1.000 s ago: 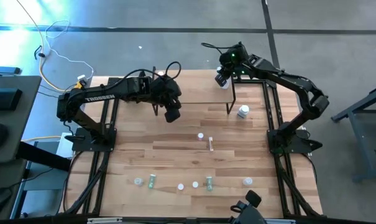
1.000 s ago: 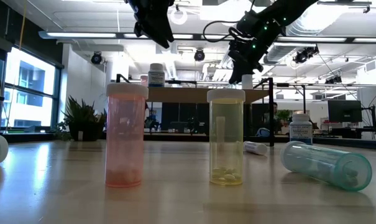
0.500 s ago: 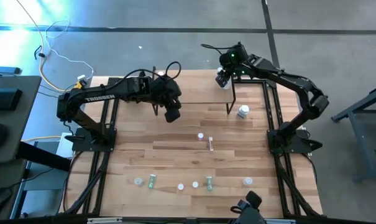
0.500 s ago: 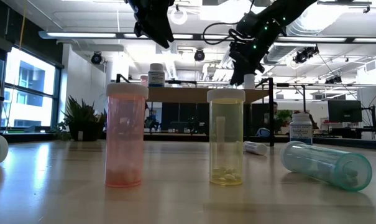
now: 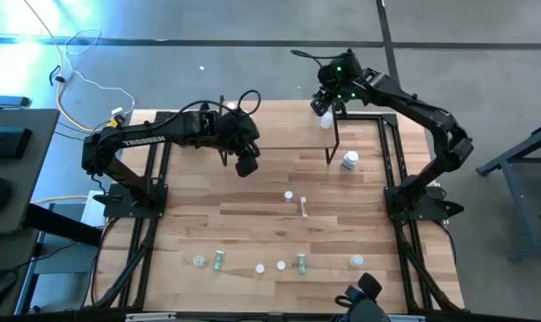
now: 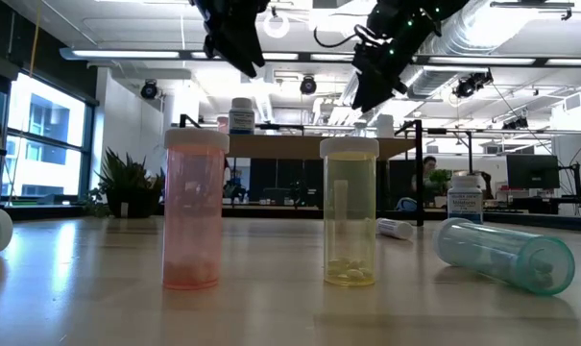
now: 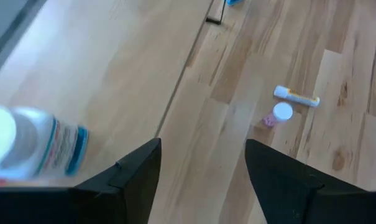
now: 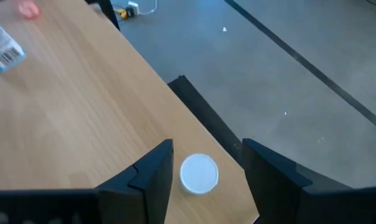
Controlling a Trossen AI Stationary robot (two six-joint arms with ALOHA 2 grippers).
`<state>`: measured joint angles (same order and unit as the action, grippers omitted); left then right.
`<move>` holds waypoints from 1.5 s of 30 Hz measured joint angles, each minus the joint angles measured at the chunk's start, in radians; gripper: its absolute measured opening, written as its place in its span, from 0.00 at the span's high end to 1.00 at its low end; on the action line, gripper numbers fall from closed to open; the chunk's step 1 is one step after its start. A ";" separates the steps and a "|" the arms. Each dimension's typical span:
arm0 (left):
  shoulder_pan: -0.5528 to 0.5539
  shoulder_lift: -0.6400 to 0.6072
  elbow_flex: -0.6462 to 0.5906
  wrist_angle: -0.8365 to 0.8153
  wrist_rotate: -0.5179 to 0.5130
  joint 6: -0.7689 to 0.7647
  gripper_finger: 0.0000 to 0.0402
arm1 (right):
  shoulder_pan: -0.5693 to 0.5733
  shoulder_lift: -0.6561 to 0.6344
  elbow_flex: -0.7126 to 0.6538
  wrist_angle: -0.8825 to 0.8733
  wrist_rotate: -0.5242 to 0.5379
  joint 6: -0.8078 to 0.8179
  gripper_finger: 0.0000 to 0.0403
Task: Pick and place medicine bottles onto shelf by color
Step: Put the orange pill bottle on the shelf
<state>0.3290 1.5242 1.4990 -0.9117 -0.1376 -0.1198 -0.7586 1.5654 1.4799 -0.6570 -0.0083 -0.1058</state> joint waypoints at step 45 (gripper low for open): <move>-0.678 0.223 -0.002 0.081 -0.053 -0.360 0.41 | 0.090 -0.002 0.397 -0.353 0.016 0.063 0.55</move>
<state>-0.3490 1.7474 1.4975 -0.8304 -0.1907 -0.4801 -0.6681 1.5635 1.8769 -1.0096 0.0074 -0.0430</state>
